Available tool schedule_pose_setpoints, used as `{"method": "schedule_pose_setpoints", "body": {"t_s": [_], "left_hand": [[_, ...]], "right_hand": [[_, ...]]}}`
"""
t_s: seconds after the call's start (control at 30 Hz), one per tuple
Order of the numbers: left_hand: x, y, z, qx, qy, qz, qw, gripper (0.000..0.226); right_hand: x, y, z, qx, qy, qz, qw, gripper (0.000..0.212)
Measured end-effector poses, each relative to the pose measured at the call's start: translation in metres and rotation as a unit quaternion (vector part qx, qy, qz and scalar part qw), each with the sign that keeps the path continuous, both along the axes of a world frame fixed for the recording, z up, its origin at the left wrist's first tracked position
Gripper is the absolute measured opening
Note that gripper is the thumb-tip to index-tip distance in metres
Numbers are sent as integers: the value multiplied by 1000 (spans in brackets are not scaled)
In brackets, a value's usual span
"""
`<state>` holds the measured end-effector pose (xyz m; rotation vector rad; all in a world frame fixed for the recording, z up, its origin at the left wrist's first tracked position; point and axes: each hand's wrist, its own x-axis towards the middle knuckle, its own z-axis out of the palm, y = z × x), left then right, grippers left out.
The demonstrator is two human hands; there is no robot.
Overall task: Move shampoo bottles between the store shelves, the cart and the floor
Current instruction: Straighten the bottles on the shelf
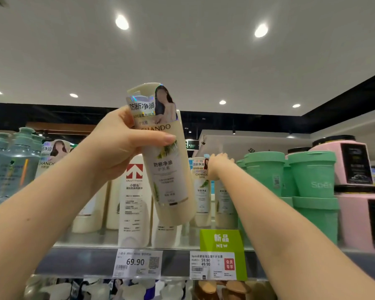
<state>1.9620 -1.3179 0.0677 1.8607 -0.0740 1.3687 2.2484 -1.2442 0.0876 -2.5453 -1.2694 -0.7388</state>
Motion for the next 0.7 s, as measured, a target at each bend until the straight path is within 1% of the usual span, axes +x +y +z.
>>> {"method": "schedule_pose_setpoints", "body": {"t_s": [0.03, 0.17, 0.23, 0.3, 0.37, 0.43, 0.53, 0.63, 0.7], "left_hand": [[0, 2, 0, 1, -1, -3, 1000, 46], [1, 5, 0, 3, -1, -17, 1000, 48], [3, 4, -1, 3, -2, -25, 1000, 47], [3, 5, -2, 4, -1, -28, 1000, 46], [4, 5, -4, 4, 3, -28, 1000, 46], [2, 7, -5, 3, 6, -27, 1000, 47], [0, 9, -7, -1, 4, -25, 1000, 47], [-2, 10, -9, -8, 1, -17, 1000, 47], [-3, 10, -10, -11, -1, -13, 1000, 46]], "right_hand": [[1, 0, 0, 9, -4, 4, 1000, 74], [-4, -1, 6, 42, -70, 27, 996, 51], [-11, -9, 13, 29, -93, 35, 995, 50], [-22, -19, 19, -9, -113, 38, 993, 58], [-30, -31, 21, -29, -112, 39, 993, 67], [-30, -38, 18, -34, -80, 69, 994, 69], [-23, -44, 11, -17, -1, 126, 992, 75], [-24, -53, 7, -19, 12, 122, 992, 91], [-27, -57, 3, -24, 3, 116, 993, 97]]}}
